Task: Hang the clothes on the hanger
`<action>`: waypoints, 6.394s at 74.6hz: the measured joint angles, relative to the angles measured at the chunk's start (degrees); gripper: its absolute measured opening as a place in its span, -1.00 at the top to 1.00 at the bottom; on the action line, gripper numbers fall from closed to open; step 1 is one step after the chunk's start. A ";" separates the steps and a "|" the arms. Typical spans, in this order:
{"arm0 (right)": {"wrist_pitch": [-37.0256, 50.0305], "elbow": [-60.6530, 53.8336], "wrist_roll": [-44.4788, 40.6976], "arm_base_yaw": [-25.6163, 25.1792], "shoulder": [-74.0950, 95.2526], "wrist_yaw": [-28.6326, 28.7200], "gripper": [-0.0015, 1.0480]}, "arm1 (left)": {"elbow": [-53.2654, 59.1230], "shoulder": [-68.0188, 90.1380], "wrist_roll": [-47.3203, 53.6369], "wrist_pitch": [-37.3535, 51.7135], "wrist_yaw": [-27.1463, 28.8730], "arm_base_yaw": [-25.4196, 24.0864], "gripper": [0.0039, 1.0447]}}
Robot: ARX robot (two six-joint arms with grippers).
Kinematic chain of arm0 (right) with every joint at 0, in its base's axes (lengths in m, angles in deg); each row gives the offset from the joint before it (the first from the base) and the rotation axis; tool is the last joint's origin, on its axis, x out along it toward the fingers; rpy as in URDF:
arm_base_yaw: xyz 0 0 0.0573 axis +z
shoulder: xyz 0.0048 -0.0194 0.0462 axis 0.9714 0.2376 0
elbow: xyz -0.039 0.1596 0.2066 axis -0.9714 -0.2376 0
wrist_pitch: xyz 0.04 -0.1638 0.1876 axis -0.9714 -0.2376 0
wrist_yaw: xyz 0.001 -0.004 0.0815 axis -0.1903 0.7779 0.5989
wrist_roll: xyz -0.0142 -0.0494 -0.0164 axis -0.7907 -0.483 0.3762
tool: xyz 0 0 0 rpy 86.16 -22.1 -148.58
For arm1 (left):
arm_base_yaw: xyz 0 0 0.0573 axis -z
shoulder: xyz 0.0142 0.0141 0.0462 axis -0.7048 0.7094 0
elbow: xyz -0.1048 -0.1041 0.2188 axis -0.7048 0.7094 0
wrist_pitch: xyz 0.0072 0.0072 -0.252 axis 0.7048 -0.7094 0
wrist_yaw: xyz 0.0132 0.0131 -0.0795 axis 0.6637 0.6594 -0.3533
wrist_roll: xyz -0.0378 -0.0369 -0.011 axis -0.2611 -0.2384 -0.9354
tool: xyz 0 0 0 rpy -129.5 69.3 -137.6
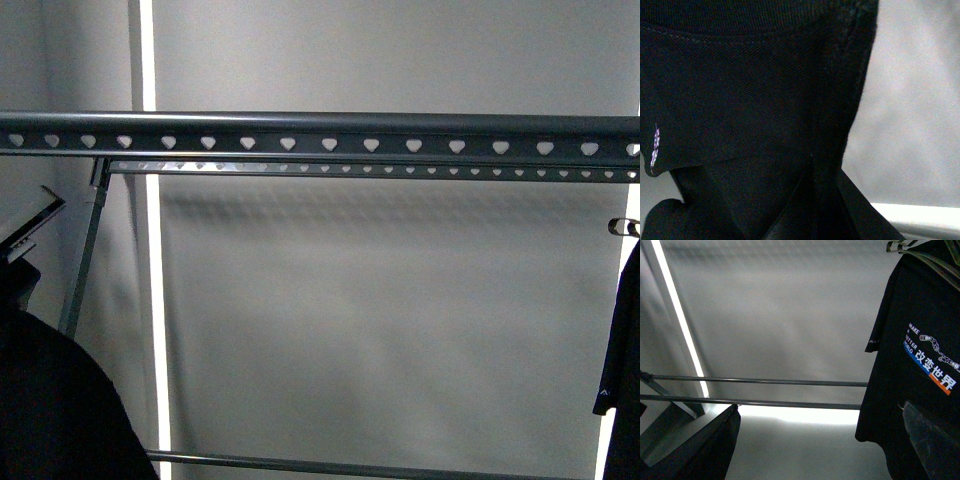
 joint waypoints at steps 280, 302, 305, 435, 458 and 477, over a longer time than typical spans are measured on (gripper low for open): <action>-48.13 90.64 -89.77 -12.90 87.52 45.33 -0.75 | -17.73 -4.50 130.51 -24.13 -56.33 10.19 0.92; -48.15 91.52 -86.18 -11.82 88.96 43.65 0.18 | -17.73 -4.50 130.51 -24.13 -56.06 10.16 0.92; -48.26 91.14 -86.36 -11.93 88.89 43.74 0.28 | -17.73 -4.50 130.51 -24.13 -56.04 10.16 0.92; -24.63 67.67 -62.25 -13.46 81.61 41.99 0.85 | -4.22 -1.16 45.86 22.18 14.45 24.85 -0.67; -34.60 64.15 -41.83 -14.47 81.94 34.10 0.85 | 23.54 -14.05 49.33 32.98 3.89 14.01 0.33; -34.56 72.78 -17.97 -16.66 87.91 38.29 0.85 | 38.29 -23.32 49.96 36.87 -1.55 9.55 0.94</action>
